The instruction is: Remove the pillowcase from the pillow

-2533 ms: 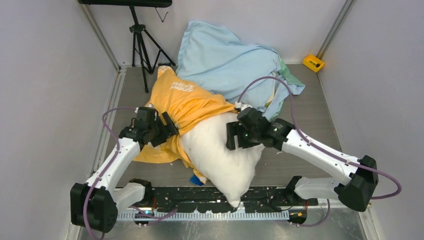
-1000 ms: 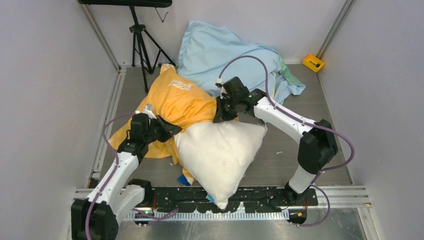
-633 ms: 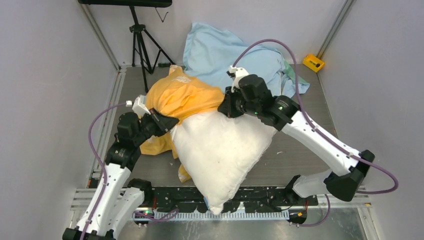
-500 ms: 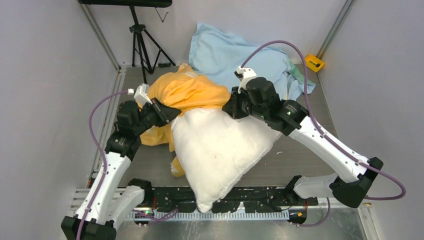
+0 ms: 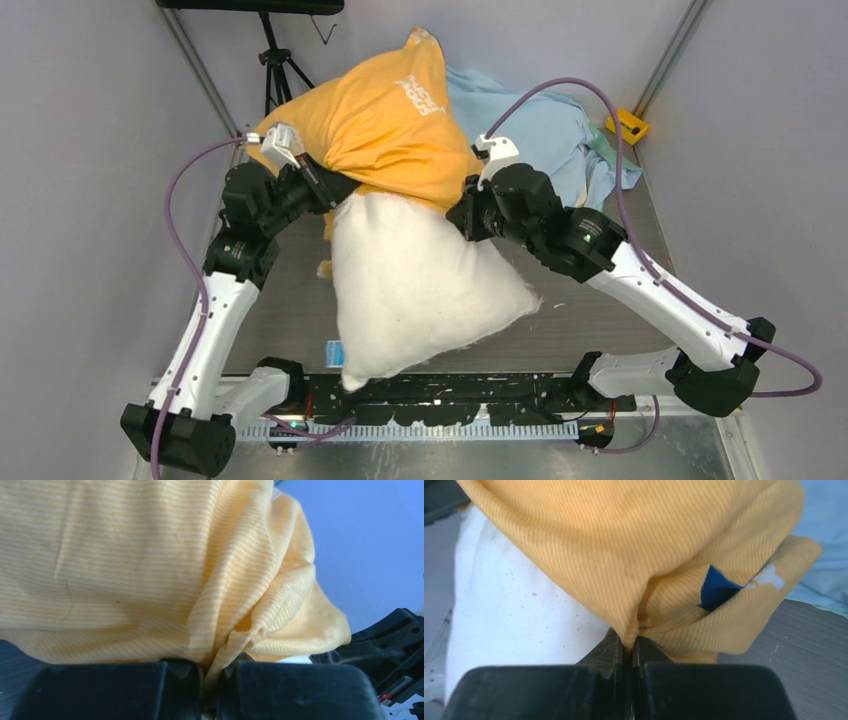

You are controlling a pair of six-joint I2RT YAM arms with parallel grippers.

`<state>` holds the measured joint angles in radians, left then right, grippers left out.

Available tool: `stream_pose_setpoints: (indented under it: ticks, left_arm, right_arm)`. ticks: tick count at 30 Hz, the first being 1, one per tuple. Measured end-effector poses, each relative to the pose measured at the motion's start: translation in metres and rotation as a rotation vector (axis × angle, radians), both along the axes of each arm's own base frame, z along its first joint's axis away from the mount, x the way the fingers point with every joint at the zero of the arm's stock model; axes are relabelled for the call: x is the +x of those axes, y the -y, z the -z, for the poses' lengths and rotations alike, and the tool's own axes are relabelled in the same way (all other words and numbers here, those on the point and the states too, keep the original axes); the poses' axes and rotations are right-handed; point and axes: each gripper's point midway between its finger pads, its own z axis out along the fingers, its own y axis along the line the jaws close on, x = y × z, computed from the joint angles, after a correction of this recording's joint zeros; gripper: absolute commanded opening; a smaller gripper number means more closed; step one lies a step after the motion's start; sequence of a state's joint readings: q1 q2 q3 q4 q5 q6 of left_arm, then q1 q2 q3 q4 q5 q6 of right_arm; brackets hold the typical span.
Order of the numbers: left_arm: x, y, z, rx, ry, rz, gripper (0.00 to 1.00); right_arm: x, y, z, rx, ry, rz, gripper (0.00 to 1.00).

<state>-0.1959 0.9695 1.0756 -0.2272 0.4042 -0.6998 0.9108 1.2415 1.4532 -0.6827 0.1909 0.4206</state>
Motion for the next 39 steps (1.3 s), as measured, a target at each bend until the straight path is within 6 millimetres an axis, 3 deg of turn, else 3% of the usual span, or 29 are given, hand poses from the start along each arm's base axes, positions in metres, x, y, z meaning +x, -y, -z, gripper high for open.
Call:
stream_pose_setpoints:
  ticks: [2,5,7,10,11,13,15,17,19,23,24,25,26,27,28,30,32,34,39]
  left_arm:
    - [0.005,0.006,0.007,-0.017,-0.021,0.022,0.0]
    - [0.008,0.019,0.043,-0.03,-0.098,0.064,0.0]
    - [0.008,0.03,0.075,-0.025,-0.165,0.092,0.0]
    - [0.009,0.052,0.125,0.004,-0.28,0.145,0.0]
    - [0.008,0.062,0.143,0.024,-0.325,0.166,0.0]
    - [0.006,0.079,0.171,0.063,-0.386,0.208,0.0]
    - [0.003,0.094,0.193,0.101,-0.426,0.241,0.0]
    - [0.006,0.103,0.201,0.123,-0.435,0.255,0.0]
    - [0.014,0.104,0.201,0.148,-0.424,0.247,0.0]
    - [0.029,0.086,0.194,0.288,-0.4,0.174,0.0]
    - [0.034,0.08,0.191,0.327,-0.388,0.151,0.0]
    - [0.038,0.075,0.187,0.36,-0.377,0.132,0.02]
    - [0.042,0.068,0.182,0.391,-0.365,0.112,0.1]
    - [0.047,0.062,0.176,0.423,-0.349,0.09,0.26]
    - [0.051,0.058,0.171,0.445,-0.332,0.074,0.44]
    - [0.061,0.047,0.161,0.483,-0.3,0.025,0.62]
    - [0.065,0.036,0.149,0.511,-0.268,-0.024,0.72]
    - [0.06,0.022,0.136,0.524,-0.25,-0.074,0.97]
    - [0.027,0.0,0.085,0.499,-0.186,-0.125,1.0]
  right_arm:
    - [0.007,0.011,-0.008,0.0,0.035,0.061,0.0]
    - [0.017,0.03,-0.003,-0.026,0.033,0.136,0.0]
    - [0.023,0.043,0.019,-0.057,-0.013,0.178,0.0]
    - [0.029,0.066,0.069,-0.119,-0.118,0.249,0.0]
    - [0.026,0.075,0.093,-0.152,-0.165,0.268,0.0]
    - [0.016,0.087,0.12,-0.188,-0.22,0.281,0.0]
    - [0.004,0.094,0.136,-0.199,-0.257,0.272,0.0]
    - [-0.005,0.092,0.139,-0.181,-0.27,0.248,0.0]
    - [-0.013,0.08,0.138,-0.175,-0.257,0.207,0.0]
    - [-0.036,0.03,0.142,-0.162,-0.237,0.059,0.04]
    - [-0.042,0.016,0.145,-0.155,-0.244,0.024,0.15]
    - [-0.046,0.005,0.149,-0.151,-0.255,-0.003,0.32]
    - [-0.049,-0.009,0.155,-0.144,-0.272,-0.031,0.49]
    - [-0.051,-0.02,0.159,-0.136,-0.288,-0.053,0.61]
    - [-0.054,-0.031,0.165,-0.136,-0.313,-0.086,0.69]
    - [-0.061,-0.044,0.168,-0.123,-0.34,-0.124,0.79]
    - [-0.064,-0.047,0.165,-0.119,-0.335,-0.14,0.86]
    - [-0.064,-0.047,0.155,-0.106,-0.315,-0.148,0.89]
    - [-0.048,-0.019,0.122,-0.029,-0.259,-0.079,0.9]
